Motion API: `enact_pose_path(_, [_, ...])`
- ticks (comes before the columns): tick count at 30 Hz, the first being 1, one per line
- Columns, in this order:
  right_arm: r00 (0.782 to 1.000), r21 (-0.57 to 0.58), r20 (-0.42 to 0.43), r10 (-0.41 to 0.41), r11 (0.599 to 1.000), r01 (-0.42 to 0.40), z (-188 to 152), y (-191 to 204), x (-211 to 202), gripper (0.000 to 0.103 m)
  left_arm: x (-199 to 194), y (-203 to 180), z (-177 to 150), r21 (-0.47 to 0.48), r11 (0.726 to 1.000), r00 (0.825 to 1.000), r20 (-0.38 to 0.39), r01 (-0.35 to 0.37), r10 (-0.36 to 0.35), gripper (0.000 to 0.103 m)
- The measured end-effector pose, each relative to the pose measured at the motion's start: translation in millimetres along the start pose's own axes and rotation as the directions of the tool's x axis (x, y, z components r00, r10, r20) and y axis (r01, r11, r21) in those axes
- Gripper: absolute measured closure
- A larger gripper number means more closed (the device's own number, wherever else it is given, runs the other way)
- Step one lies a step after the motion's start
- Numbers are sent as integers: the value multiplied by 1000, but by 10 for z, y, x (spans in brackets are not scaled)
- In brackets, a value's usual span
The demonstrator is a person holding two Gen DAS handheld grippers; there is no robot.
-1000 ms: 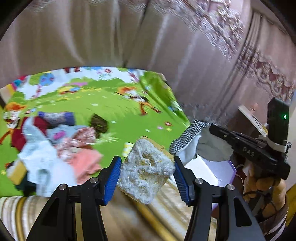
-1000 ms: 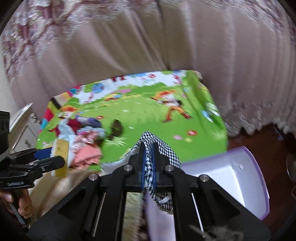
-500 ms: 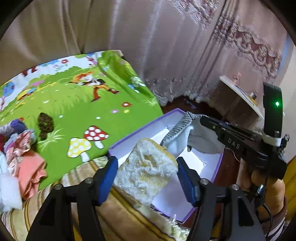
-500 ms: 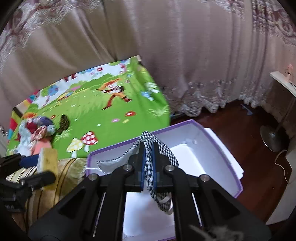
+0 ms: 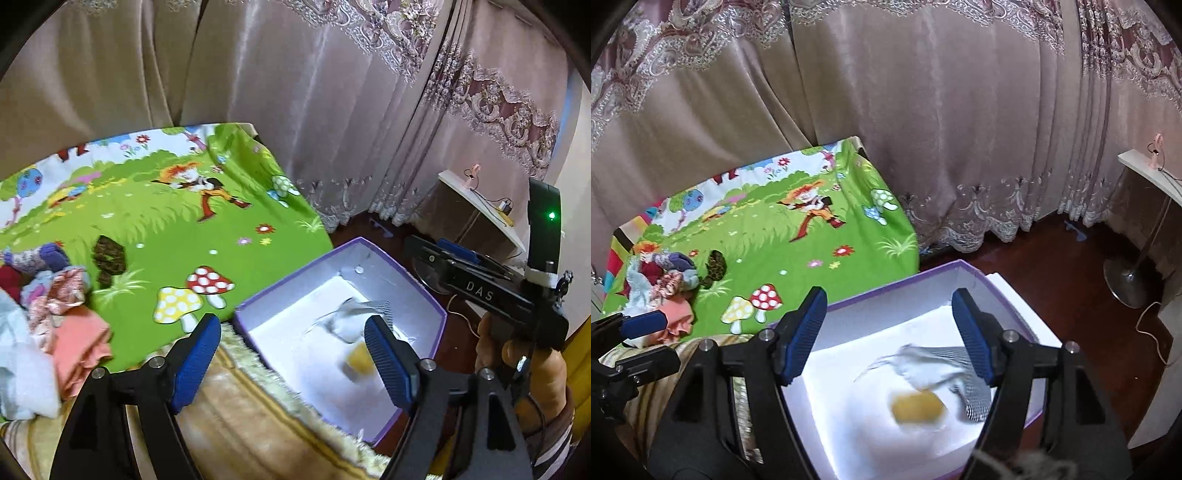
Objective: Organize soft objects
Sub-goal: 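Open both tools to drop the cloth and sponge into the box, then move both open tools back over the pile of soft items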
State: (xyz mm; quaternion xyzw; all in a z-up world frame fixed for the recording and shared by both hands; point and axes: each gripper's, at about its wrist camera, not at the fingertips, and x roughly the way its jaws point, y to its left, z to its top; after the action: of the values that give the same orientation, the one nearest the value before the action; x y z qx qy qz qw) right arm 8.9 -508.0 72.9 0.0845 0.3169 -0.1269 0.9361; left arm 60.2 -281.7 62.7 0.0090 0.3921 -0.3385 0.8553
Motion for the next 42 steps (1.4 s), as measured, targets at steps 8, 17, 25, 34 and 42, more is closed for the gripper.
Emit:
enact_pose_path(8, [997,-40,-3,71,997,-71,19,348,-25,30,-334,289,-158,-25,997,996,50,-73,74,22])
enact_pose_path(17, [982,-102,-64,177,978,-182,-19,909,-28,30,-787,973,-455,-220,967,985,82,-128,149,28])
enact_pose_path(25, [955,-169,-123,270,942,-289,-58,1459,-25,30,-1221,1510,-790,-337,922,969,84,-192,233,31])
enact_pose_path(34, [907,-182,-216,361,898,-400,-116,1994,60,30,-1524,2128,-1002,-458,852,946,64,-254,317,31])
enact_pose_path(42, [847,-198,-300,438,840,-505,-233,2519,142,30,-1541,2592,-1033,-479,824,938,4,-302,346,31])
